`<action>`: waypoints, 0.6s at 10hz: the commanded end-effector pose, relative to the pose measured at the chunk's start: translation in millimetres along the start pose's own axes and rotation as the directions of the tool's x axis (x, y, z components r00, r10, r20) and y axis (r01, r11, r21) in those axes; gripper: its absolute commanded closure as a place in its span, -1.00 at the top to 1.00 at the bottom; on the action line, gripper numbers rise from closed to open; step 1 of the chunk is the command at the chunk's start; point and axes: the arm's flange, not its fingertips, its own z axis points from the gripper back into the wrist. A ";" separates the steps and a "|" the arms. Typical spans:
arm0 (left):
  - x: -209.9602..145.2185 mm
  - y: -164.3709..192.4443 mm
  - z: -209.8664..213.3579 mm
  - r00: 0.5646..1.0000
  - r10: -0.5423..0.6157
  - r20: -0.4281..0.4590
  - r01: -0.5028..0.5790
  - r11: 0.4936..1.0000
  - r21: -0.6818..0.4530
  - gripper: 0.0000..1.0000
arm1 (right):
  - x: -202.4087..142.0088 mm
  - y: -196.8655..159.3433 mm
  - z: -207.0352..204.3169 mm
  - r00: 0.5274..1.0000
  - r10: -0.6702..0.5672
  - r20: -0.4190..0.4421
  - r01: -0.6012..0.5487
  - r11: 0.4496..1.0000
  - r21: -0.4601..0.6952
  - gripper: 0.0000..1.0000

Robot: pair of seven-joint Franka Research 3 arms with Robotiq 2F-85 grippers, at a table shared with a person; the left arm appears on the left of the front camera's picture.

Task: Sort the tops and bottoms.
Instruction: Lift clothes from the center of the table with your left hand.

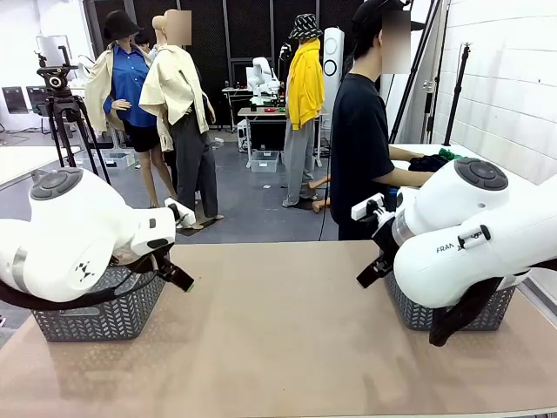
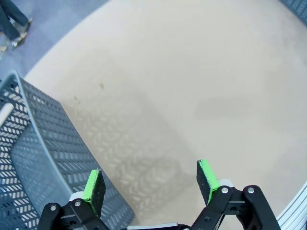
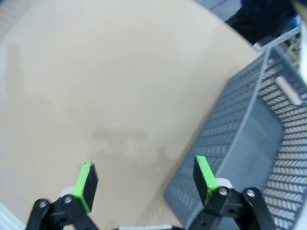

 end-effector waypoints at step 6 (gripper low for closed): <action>11.6 72.3 114.3 0.974 -0.037 0.222 -0.006 0.982 0.191 1.00 | 18.2 -63.7 133.5 0.981 -0.042 0.189 0.084 0.972 -0.222 1.00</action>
